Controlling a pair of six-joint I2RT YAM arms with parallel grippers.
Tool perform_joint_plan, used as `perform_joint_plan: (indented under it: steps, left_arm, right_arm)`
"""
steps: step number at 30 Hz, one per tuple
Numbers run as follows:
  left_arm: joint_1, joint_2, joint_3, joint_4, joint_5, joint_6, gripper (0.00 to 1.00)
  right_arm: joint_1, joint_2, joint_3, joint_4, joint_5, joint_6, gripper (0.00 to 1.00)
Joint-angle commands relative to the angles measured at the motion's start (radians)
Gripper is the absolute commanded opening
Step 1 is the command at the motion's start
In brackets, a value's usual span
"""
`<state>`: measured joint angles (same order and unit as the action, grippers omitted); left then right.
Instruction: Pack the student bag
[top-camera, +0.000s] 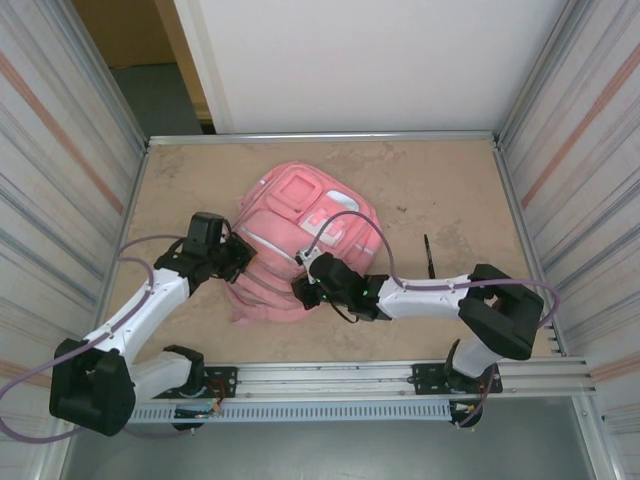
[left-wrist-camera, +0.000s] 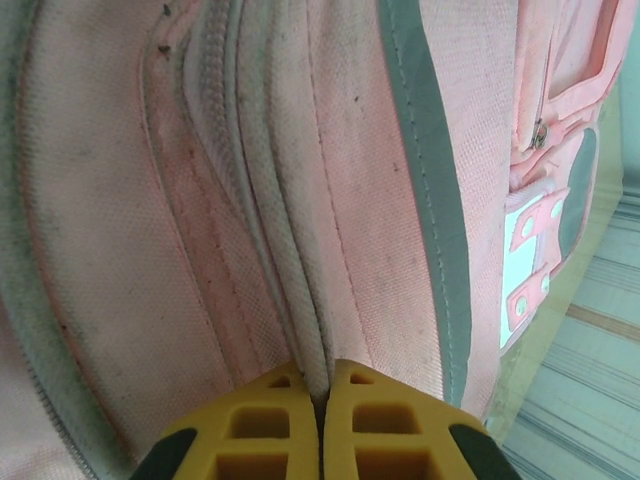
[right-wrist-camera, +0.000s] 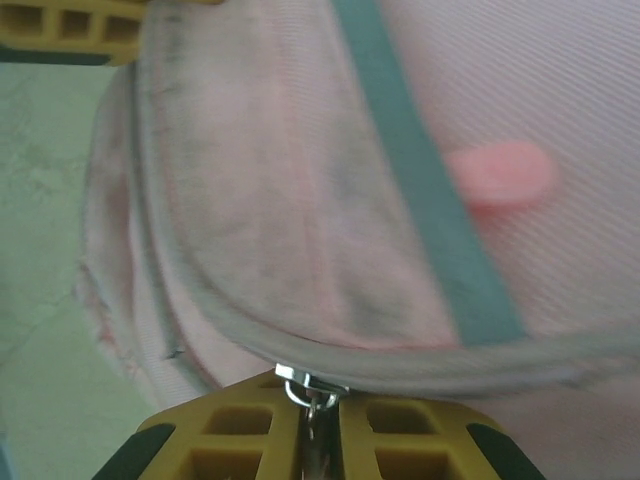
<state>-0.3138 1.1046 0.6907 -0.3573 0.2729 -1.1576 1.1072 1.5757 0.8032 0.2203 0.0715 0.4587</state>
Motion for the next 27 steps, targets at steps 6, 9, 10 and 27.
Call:
perform_joint_plan:
  steps: [6,9,10,27]
  left_arm:
    - [-0.03,-0.031,-0.022,0.027,0.068,-0.039,0.0]
    - [-0.039,-0.036,-0.038,0.033,0.051,-0.055,0.0]
    - [-0.039,-0.036,-0.04,0.035,0.055,-0.057,0.0]
    - [0.0,-0.043,-0.019,-0.138,0.179,0.243,0.08]
  right_arm:
    - [0.079,0.17,0.219,-0.005,-0.078,-0.118,0.23]
    - [0.083,0.212,0.258,0.0,-0.088,-0.108,0.3]
    - [0.085,0.213,0.263,0.001,-0.093,-0.106,0.3]
    - [0.088,-0.28,-0.042,-0.304,-0.119,-0.901,0.57]
